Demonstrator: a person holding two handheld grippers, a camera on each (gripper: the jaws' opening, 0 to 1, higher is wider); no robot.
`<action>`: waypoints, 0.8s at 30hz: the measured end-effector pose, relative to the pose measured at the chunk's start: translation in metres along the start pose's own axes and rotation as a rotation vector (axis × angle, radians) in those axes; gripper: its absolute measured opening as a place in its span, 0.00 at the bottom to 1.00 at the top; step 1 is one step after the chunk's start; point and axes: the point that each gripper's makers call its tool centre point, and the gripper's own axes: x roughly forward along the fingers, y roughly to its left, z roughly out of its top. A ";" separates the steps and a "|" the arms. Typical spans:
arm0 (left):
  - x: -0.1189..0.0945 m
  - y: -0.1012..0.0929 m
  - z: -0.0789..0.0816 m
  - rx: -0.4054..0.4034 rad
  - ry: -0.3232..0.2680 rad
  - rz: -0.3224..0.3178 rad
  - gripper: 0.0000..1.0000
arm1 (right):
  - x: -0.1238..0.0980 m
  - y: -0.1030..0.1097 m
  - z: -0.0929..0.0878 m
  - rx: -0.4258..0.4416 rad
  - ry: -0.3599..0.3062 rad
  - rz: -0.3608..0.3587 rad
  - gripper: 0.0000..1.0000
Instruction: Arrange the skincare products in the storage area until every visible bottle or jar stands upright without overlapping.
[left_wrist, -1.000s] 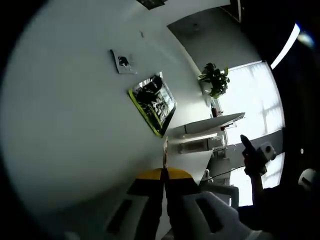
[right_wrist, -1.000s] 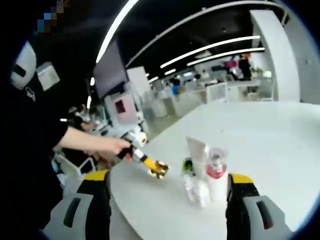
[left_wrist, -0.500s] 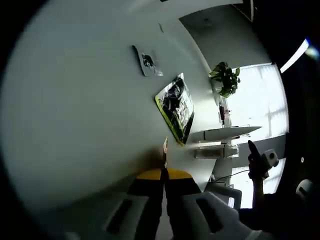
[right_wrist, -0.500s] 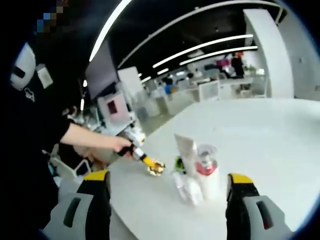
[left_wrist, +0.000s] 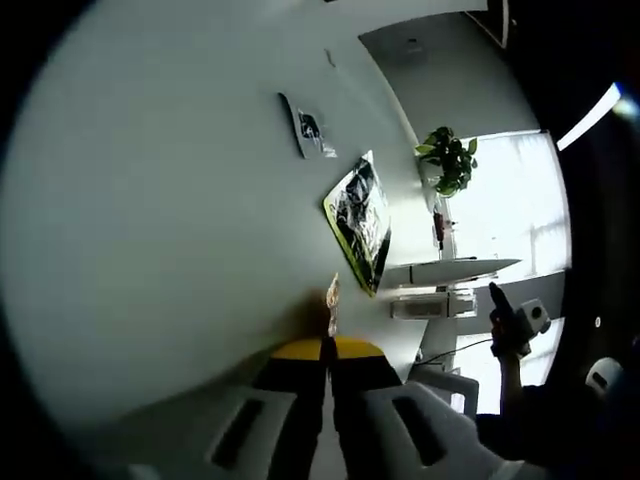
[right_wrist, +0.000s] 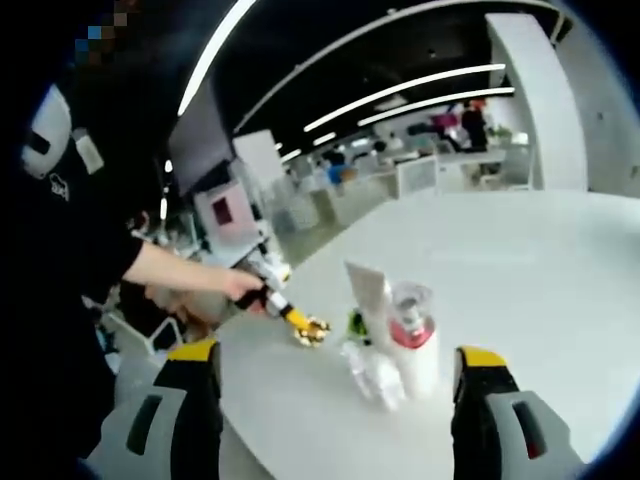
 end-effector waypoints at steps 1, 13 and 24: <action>0.000 0.000 0.001 0.002 -0.001 -0.002 0.01 | 0.000 0.000 0.000 0.000 0.001 0.000 0.99; -0.003 0.007 0.004 0.008 -0.008 0.025 0.02 | 0.000 0.000 -0.002 0.009 0.003 -0.001 0.99; 0.000 0.006 0.000 0.086 0.050 0.088 0.05 | 0.002 0.001 -0.002 0.015 0.001 0.006 0.99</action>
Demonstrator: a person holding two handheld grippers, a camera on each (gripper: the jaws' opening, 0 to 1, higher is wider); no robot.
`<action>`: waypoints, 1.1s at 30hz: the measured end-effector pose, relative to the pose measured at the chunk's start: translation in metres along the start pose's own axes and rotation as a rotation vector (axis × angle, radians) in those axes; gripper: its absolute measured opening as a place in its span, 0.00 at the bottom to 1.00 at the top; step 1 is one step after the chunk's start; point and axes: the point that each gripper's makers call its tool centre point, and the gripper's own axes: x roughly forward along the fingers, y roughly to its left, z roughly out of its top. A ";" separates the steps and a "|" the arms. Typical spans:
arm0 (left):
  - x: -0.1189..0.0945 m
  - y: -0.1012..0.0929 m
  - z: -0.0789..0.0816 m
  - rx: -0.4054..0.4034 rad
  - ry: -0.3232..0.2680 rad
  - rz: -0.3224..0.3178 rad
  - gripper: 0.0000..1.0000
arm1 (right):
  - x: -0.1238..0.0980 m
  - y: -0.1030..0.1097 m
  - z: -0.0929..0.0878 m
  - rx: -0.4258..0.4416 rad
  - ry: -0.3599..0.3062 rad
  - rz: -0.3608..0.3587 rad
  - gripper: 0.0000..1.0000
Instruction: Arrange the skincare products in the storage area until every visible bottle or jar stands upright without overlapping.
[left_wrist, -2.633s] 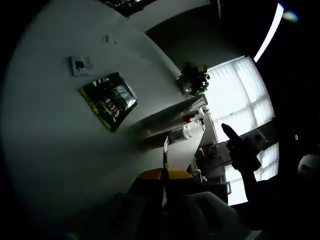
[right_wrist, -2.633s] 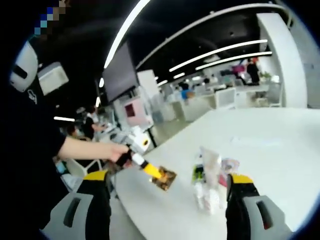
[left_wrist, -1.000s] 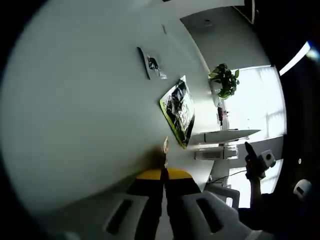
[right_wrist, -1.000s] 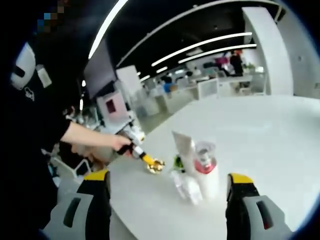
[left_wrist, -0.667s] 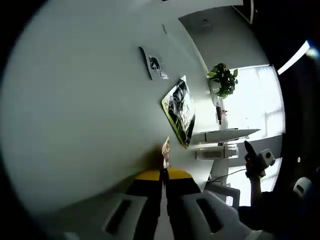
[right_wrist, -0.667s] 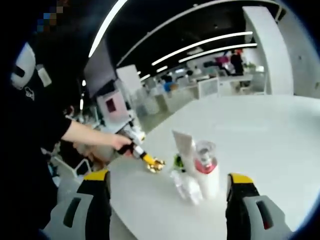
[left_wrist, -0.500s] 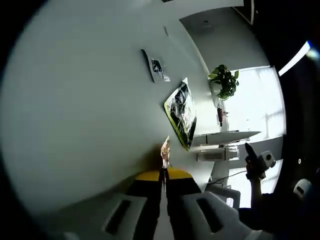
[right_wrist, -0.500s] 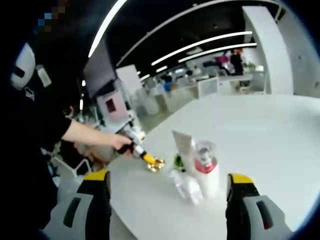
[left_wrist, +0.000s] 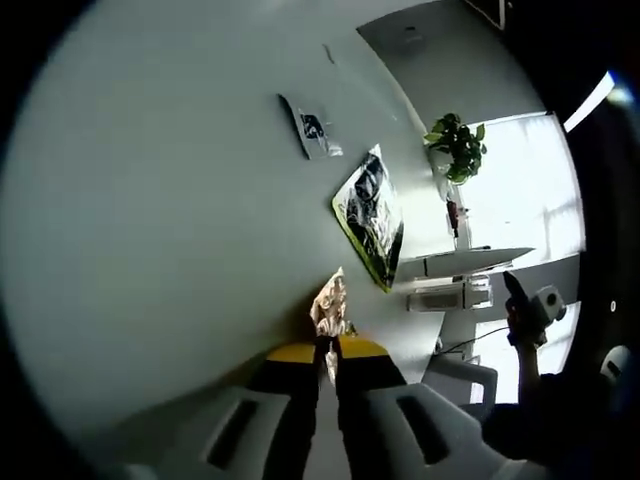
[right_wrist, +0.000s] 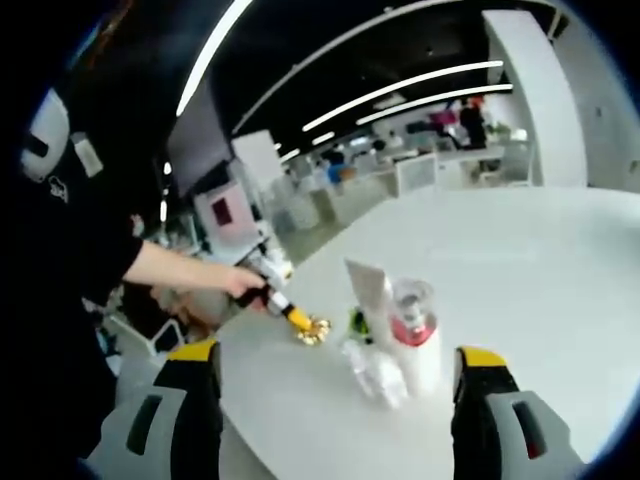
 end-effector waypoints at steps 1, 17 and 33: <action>0.001 0.000 -0.001 0.014 0.007 0.009 0.05 | 0.000 0.000 0.000 -0.001 0.002 0.002 0.99; -0.001 -0.006 0.003 0.183 0.070 0.112 0.17 | -0.001 0.001 0.003 0.019 -0.023 0.009 0.99; -0.008 -0.005 -0.005 0.370 0.125 0.267 0.32 | -0.009 0.001 0.009 0.059 -0.069 0.014 0.99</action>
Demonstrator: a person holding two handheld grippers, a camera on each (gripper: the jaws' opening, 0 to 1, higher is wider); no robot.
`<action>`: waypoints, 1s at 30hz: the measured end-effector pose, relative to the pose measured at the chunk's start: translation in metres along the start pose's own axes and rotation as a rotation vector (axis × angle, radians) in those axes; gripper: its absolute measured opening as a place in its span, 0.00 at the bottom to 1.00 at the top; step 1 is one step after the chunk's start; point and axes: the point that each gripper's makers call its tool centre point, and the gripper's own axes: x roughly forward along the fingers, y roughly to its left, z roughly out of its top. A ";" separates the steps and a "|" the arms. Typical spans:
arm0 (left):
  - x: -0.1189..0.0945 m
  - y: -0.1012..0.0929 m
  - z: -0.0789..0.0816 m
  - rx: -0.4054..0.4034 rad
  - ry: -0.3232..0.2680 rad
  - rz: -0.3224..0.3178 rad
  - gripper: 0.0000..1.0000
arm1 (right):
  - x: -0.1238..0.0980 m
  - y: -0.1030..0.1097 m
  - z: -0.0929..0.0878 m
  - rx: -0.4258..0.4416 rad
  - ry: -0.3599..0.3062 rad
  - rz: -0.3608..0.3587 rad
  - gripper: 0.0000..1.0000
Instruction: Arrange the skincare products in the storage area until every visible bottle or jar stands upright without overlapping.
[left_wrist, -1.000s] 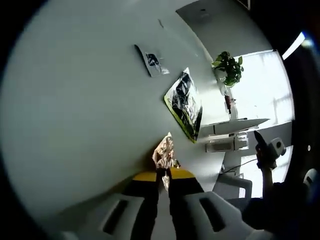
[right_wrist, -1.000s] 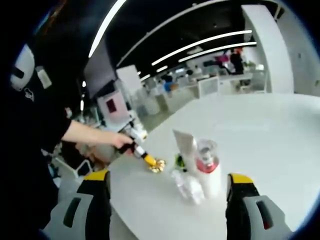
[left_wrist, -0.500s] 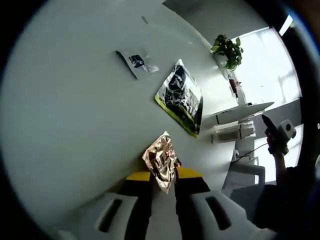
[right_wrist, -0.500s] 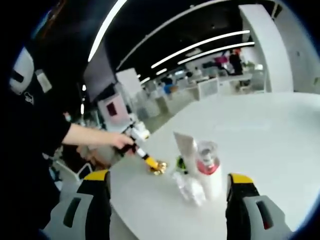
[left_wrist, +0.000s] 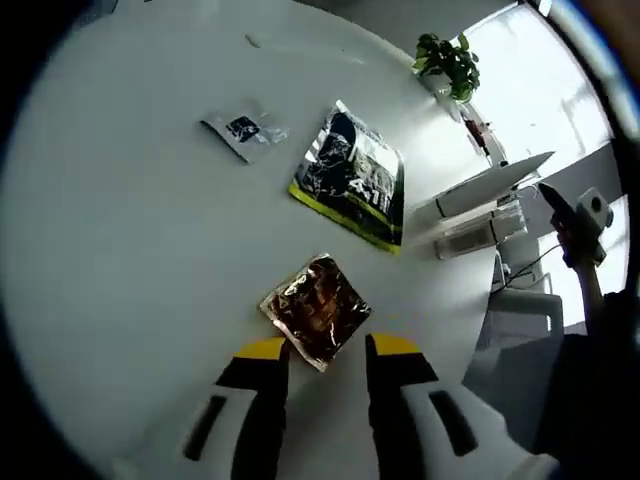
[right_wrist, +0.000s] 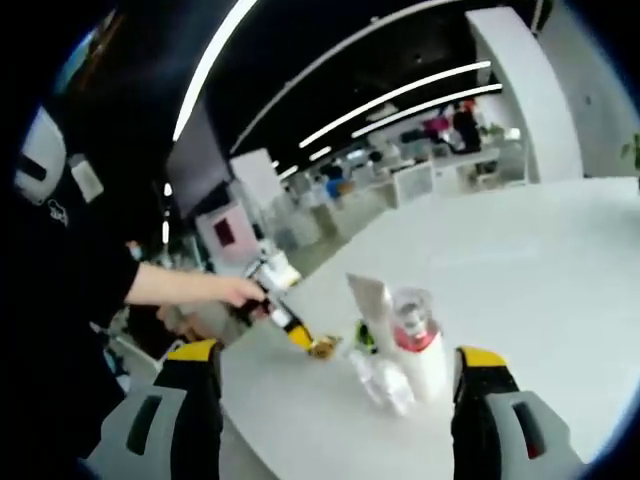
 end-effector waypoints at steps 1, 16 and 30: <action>-0.001 0.001 -0.001 0.012 0.004 0.016 0.33 | 0.000 0.000 0.000 -0.003 0.002 -0.001 0.99; -0.008 -0.002 0.007 0.082 0.016 0.042 0.41 | -0.004 0.004 0.000 -0.001 -0.009 0.003 0.99; 0.002 -0.006 0.058 0.193 -0.033 0.066 0.47 | -0.010 -0.010 -0.006 0.033 -0.024 -0.031 0.99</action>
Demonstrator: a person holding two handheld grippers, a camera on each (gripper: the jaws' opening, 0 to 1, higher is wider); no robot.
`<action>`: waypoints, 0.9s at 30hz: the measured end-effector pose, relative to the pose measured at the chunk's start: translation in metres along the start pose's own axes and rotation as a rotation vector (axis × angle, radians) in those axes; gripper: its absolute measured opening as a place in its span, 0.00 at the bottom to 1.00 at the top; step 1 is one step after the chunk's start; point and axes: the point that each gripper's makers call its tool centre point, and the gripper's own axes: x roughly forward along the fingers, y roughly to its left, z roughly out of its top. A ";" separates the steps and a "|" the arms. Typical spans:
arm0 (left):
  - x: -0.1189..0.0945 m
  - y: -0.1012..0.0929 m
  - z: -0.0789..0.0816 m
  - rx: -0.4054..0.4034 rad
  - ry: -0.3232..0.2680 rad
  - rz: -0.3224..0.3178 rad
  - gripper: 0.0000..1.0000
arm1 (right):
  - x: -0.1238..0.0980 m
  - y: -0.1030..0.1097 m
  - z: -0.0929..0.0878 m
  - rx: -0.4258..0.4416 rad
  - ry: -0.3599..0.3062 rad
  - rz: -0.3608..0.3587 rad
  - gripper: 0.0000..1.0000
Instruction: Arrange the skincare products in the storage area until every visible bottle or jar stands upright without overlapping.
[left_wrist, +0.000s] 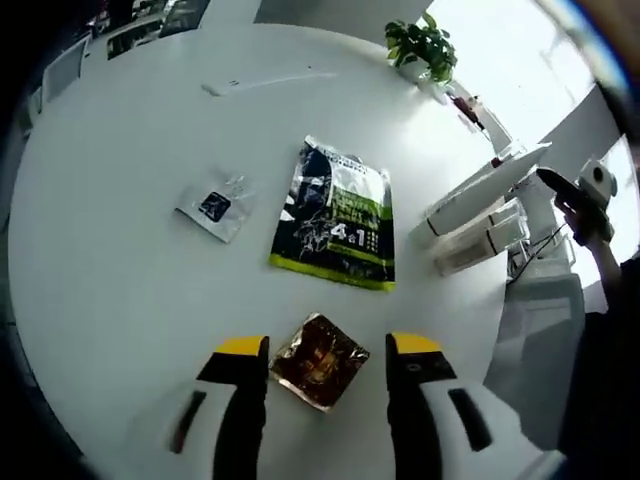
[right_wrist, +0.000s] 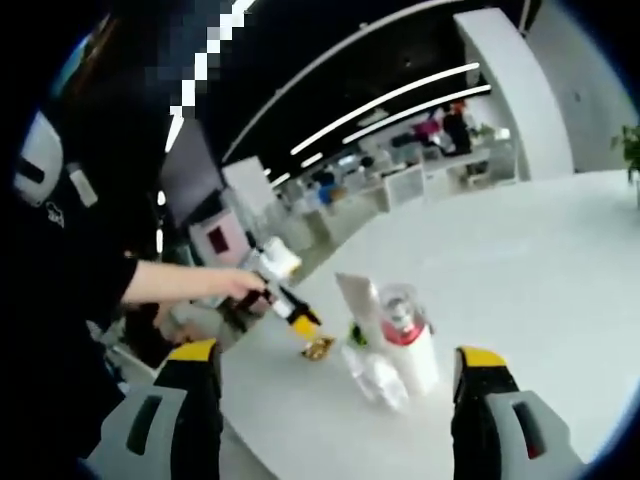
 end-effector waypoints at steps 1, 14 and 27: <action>0.002 0.000 0.004 0.006 0.000 0.003 0.47 | -0.001 -0.002 -0.001 0.003 0.002 -0.005 0.99; 0.018 0.005 0.044 0.067 -0.038 0.050 0.60 | -0.008 -0.016 0.002 0.017 -0.006 -0.034 0.99; 0.050 0.014 0.077 0.083 -0.108 0.102 0.49 | -0.010 -0.024 -0.007 0.039 0.011 -0.045 0.99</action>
